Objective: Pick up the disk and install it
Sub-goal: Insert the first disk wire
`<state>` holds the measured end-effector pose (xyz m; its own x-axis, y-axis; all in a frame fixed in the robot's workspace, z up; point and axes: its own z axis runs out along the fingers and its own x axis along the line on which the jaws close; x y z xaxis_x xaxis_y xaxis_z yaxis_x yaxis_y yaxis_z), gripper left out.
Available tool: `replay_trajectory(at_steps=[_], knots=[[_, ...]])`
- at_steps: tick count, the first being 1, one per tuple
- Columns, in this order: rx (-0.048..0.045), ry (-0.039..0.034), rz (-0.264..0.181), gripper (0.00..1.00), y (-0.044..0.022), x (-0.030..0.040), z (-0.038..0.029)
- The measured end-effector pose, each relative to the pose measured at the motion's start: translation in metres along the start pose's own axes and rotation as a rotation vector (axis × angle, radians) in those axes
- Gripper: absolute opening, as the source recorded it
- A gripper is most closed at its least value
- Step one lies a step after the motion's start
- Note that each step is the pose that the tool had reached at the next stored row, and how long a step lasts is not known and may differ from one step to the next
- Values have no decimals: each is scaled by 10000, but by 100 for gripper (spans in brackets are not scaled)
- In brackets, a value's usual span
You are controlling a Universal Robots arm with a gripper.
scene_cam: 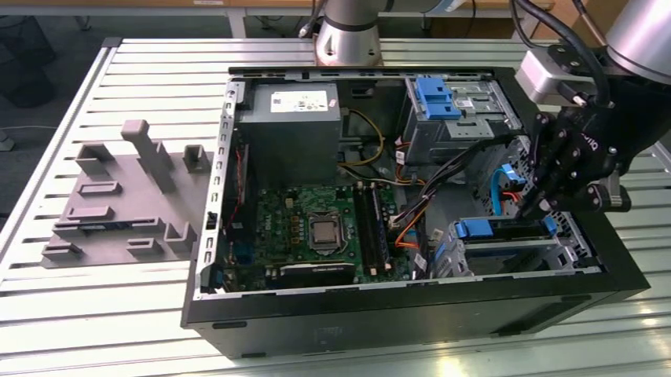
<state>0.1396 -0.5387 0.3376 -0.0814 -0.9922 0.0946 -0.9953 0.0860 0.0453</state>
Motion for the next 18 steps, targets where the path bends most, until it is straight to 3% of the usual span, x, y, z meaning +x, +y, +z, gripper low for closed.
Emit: replay_trajectory(at_steps=[5,11,18], knots=[[-18,5,-86,16,-4,5,6],[-186,12,-101,16,-25,5,8],[-216,-30,-106,16,-47,13,23]])
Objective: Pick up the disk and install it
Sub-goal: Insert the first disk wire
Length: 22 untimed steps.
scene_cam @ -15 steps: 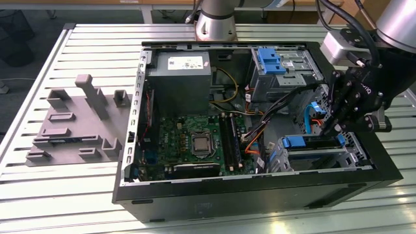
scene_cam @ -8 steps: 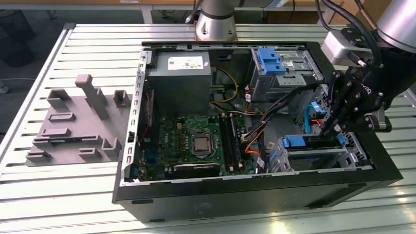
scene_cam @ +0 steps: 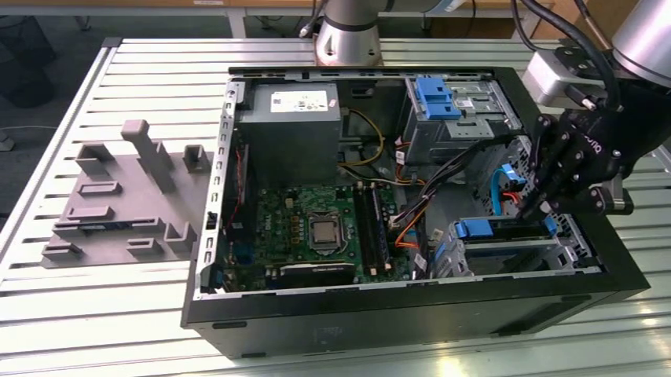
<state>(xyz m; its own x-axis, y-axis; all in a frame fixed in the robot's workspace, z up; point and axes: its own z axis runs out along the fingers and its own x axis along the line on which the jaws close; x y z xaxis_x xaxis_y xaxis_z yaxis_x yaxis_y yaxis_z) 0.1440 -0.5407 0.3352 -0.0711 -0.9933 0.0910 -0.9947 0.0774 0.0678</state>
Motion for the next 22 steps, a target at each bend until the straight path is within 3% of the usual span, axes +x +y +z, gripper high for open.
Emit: replay_trajectory(at_steps=[10,22], knots=[[-5,-1,0,16,-1,6,13],[-83,-49,-11,16,-3,3,37]])
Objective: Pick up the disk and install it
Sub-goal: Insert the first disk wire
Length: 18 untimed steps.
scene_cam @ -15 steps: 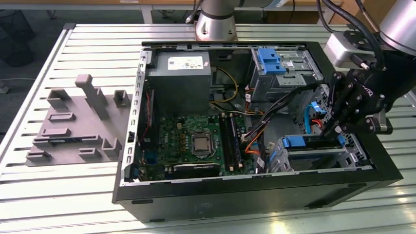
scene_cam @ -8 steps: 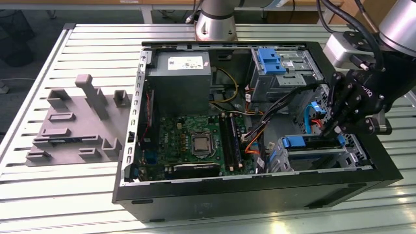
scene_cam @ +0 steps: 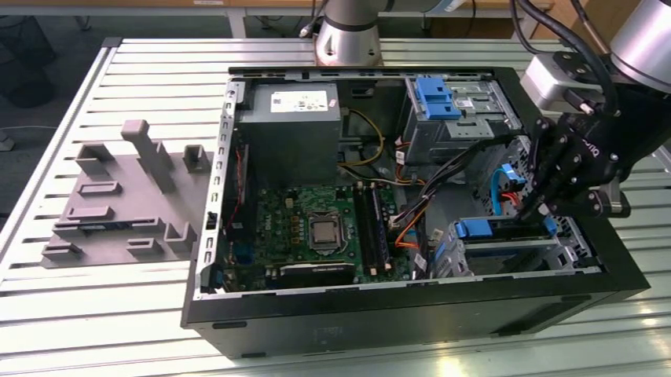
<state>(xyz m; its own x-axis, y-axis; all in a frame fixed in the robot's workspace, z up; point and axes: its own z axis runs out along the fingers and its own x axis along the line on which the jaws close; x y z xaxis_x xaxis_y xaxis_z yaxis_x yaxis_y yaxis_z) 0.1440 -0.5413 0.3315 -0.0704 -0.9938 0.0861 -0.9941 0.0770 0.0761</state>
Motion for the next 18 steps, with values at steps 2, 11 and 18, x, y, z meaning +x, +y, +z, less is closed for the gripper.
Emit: replay_trajectory(at_steps=[2,11,18], knots=[[-16,-1,-2,16,0,0,4],[-57,-17,-6,16,-2,-1,21],[-63,-19,-7,24,1,3,-21]])
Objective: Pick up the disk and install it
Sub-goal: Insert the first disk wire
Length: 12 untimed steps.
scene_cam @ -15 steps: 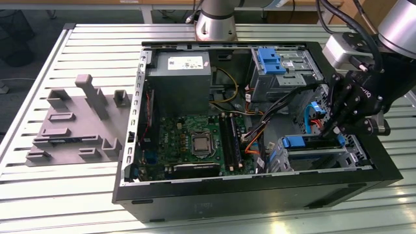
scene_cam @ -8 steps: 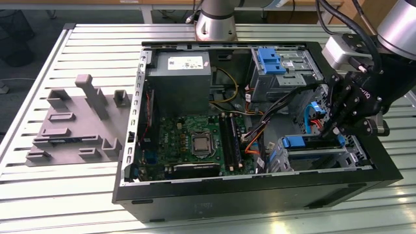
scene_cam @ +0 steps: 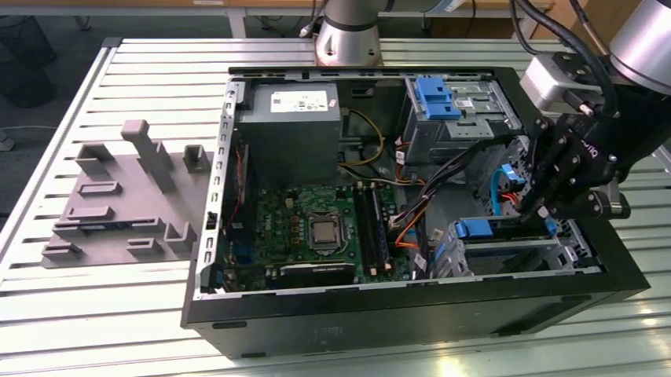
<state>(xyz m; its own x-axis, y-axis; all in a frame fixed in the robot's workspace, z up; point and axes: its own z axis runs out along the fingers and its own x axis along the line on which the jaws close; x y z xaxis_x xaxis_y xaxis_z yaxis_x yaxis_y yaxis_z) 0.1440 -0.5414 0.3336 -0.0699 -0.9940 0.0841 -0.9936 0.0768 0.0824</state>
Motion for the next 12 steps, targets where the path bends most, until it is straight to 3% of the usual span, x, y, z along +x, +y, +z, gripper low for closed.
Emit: replay_trajectory(at_steps=[4,7,10,12], knots=[[-33,4,-3,24,8,8,-101],[-48,3,-3,22,9,9,-110],[-51,4,-4,11,9,9,-111],[-52,5,-4,11,9,9,-111]])
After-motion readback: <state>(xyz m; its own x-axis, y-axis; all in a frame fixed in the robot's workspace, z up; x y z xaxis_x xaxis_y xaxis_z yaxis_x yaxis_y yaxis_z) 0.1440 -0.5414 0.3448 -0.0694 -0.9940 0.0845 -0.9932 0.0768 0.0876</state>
